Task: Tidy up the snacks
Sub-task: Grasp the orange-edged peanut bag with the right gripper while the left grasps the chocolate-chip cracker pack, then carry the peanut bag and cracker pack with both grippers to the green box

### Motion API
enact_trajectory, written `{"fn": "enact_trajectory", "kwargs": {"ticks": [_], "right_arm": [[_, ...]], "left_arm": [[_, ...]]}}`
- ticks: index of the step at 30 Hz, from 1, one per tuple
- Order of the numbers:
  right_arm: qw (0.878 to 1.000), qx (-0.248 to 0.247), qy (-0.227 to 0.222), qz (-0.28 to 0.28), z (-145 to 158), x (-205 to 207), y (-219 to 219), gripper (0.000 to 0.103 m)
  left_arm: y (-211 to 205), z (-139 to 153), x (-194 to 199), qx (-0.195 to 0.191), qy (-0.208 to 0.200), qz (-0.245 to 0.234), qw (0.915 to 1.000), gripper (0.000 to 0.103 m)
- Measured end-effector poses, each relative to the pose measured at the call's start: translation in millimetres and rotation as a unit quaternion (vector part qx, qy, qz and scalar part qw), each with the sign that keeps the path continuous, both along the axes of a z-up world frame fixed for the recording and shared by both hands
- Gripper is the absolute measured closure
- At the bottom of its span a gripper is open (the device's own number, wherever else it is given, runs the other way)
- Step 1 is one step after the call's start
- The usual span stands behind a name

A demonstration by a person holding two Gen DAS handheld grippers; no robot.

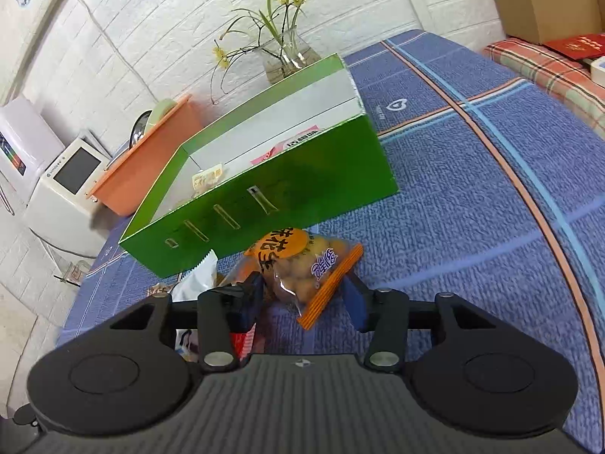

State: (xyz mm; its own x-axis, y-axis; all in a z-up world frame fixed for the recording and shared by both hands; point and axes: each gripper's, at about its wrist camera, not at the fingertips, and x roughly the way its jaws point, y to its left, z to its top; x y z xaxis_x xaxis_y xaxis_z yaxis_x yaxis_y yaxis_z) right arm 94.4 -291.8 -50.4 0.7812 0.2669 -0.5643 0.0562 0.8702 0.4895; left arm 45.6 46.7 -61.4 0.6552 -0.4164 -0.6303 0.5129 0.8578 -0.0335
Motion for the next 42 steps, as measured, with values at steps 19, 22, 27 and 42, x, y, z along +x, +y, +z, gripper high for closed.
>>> {"fn": "enact_trajectory", "kwargs": {"ticks": [19, 22, 27, 42], "right_arm": [[0.990, -0.073, -0.112, 0.040, 38, -65, 28, 0.052], [0.989, -0.071, -0.121, 0.048, 41, -68, 33, 0.053], [0.988, -0.067, -0.129, 0.047, 43, -73, 32, 0.053], [0.974, -0.019, -0.209, 0.083, 71, -80, 45, 0.056]], "left_arm": [[15, 44, -13, -0.078, -0.055, 0.085, 0.9918, 0.041], [2, 52, -2, -0.072, -0.081, 0.102, 0.9888, 0.041], [-16, 63, 15, -0.075, -0.103, 0.118, 0.9847, 0.041], [-31, 79, 37, -0.060, -0.142, 0.162, 0.9746, 0.041]]}}
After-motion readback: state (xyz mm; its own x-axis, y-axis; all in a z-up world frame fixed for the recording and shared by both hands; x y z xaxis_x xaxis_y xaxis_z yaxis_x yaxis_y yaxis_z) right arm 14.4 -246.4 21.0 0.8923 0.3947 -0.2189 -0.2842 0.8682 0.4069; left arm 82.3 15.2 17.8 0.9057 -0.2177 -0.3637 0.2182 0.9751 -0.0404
